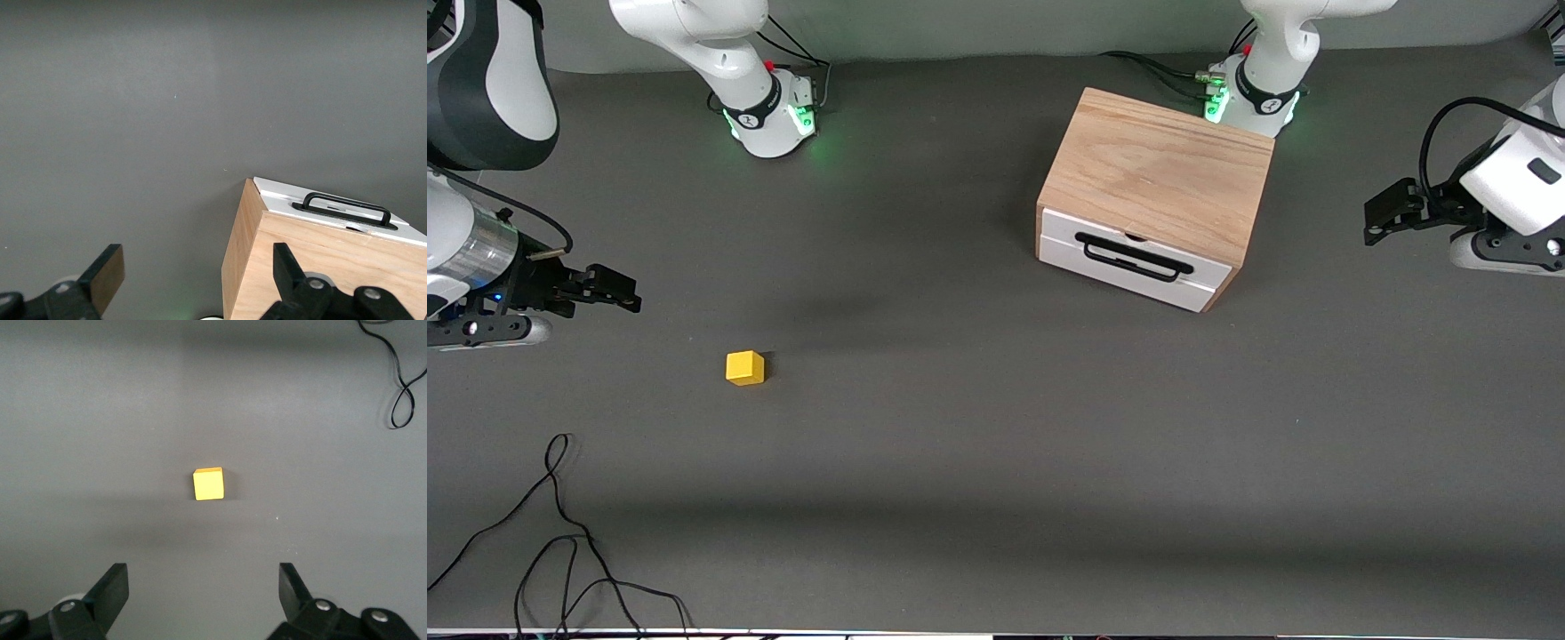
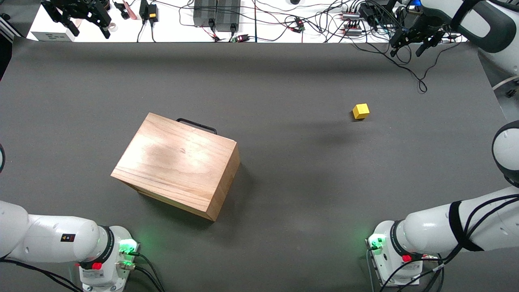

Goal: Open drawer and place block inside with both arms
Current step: 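Move the right gripper toward the yellow cube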

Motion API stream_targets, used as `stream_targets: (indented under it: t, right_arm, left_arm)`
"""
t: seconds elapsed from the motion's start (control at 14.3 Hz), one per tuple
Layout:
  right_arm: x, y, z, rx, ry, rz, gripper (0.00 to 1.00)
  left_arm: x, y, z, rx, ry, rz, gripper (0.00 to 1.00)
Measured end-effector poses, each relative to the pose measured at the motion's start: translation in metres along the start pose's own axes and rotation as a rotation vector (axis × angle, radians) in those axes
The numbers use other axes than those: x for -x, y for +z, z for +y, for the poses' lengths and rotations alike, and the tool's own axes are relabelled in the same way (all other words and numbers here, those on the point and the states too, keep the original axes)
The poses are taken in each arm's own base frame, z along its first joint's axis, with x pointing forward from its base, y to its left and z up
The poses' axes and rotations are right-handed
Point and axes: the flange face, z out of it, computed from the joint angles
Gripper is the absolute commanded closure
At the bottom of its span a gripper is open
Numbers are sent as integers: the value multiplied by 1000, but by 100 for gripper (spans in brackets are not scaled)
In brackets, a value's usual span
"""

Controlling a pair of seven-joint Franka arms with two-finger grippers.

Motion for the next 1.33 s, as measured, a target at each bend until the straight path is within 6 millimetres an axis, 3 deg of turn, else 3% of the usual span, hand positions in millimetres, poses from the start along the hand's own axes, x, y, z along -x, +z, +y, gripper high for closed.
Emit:
stream_targets:
  t: [0.77,1.33]
  right_arm:
    - [-1,-1,0,0,-3,2,0]
    - [-8,18,1,0,-2,-29,0]
  left_arm:
    - [0,0,0,0,0,0,1]
    - [0,0,0,0,0,0,1]
